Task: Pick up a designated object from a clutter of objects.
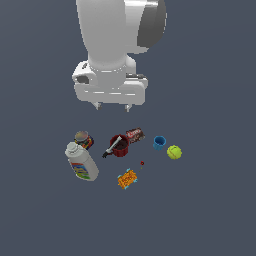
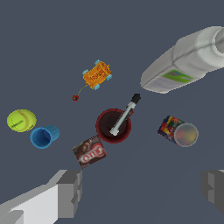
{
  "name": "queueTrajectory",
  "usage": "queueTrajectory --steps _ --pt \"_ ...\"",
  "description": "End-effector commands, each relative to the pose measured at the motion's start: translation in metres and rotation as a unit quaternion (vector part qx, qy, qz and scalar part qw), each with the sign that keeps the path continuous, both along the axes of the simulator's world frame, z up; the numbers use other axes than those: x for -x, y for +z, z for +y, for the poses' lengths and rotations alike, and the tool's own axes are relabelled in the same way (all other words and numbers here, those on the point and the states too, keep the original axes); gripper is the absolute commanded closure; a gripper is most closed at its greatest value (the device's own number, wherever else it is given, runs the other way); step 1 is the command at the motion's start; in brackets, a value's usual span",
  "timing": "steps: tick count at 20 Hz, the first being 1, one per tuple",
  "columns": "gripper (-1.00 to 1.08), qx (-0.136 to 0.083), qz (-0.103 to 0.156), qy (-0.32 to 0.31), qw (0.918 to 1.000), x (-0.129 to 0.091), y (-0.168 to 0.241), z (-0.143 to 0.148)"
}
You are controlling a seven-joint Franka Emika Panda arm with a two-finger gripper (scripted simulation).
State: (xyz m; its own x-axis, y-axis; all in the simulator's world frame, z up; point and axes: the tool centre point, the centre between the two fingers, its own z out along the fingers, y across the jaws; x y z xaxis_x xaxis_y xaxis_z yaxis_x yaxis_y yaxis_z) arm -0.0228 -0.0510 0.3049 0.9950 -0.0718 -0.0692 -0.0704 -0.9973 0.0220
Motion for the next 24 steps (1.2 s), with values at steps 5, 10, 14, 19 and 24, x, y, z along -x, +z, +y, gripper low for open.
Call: queueTrajectory --steps 5,10,14,19,24 --pt "-0.92 0.001 -0.002 -0.026 0.9997 -0.011 -0.012 0.004" --pt "-0.92 0.001 -0.006 -0.064 0.9979 -0.026 -0.029 0.009" --pt "-0.92 0.002 -0.010 -0.105 0.9944 -0.042 -0.048 0.016" --pt "-0.92 0.003 -0.015 -0.164 0.9863 -0.063 -0.078 0.025" --pt "-0.92 0.004 -0.019 -0.224 0.9745 -0.082 -0.110 0.035"
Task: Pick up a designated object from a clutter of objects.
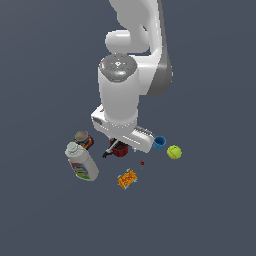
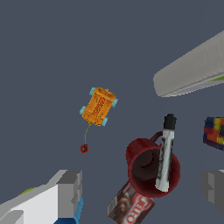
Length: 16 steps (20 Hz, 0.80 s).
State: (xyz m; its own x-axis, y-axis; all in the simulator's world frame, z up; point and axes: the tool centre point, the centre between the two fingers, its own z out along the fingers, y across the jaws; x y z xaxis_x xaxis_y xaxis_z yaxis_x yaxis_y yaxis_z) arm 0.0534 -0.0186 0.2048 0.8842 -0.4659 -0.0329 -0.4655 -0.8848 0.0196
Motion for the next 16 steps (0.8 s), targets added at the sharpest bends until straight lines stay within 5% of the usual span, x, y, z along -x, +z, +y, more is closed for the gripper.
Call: queueTrajectory --steps 1,16 --pt "-0.92 0.001 -0.003 -0.031 0.9995 -0.009 -0.017 0.005" --pt "-0.92 0.003 -0.015 -0.195 0.9807 -0.045 -0.113 0.033"
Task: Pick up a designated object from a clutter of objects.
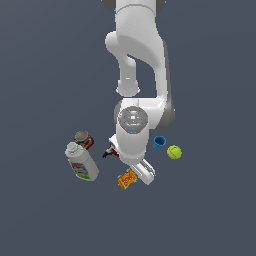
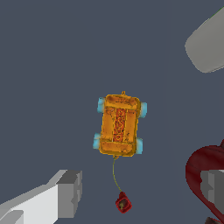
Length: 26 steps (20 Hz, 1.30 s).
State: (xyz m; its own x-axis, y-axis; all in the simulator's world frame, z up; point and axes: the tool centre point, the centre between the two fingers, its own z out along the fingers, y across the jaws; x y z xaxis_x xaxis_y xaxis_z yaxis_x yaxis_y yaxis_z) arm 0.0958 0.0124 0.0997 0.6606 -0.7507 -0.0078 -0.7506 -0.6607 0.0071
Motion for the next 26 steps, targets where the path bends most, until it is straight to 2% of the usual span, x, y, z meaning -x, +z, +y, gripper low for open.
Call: queueTrajectory --steps 1,8,17,26 --pt "-0.92 0.000 -0.002 -0.021 0.9998 -0.004 -0.012 0.003" --pt "-0.92 0.001 -0.005 -0.054 0.9985 -0.008 -0.032 0.009" --pt "-0.92 0.001 -0.005 -0.057 0.9984 -0.008 -0.040 0.009" --pt "-0.92 0.001 -0.005 -0.059 0.9983 -0.007 -0.080 0.010"
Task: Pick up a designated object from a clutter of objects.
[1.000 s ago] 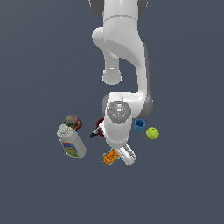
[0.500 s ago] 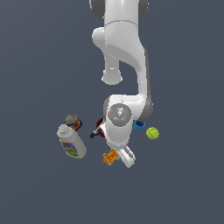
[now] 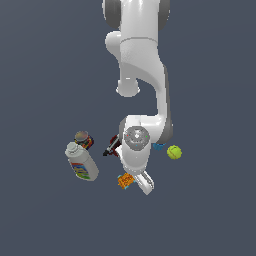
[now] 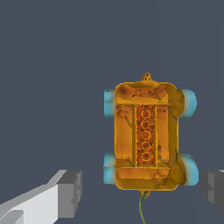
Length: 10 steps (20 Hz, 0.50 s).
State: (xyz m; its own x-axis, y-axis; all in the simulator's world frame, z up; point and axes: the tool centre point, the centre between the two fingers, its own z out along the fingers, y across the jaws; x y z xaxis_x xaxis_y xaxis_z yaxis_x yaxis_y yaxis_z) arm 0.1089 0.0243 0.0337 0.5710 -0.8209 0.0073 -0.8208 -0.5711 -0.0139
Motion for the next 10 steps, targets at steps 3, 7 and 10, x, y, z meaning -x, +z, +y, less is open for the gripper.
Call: queueTrajectory --steps 3,7,10 --pt "-0.92 0.001 0.008 -0.002 1.0000 0.0052 -0.0193 -0.0024" --pt "1.08 0.001 0.008 -0.002 1.0000 0.0047 -0.0198 -0.0024" --pt "1.08 0.001 0.008 -0.002 1.0000 0.0047 -0.0198 -0.0024"
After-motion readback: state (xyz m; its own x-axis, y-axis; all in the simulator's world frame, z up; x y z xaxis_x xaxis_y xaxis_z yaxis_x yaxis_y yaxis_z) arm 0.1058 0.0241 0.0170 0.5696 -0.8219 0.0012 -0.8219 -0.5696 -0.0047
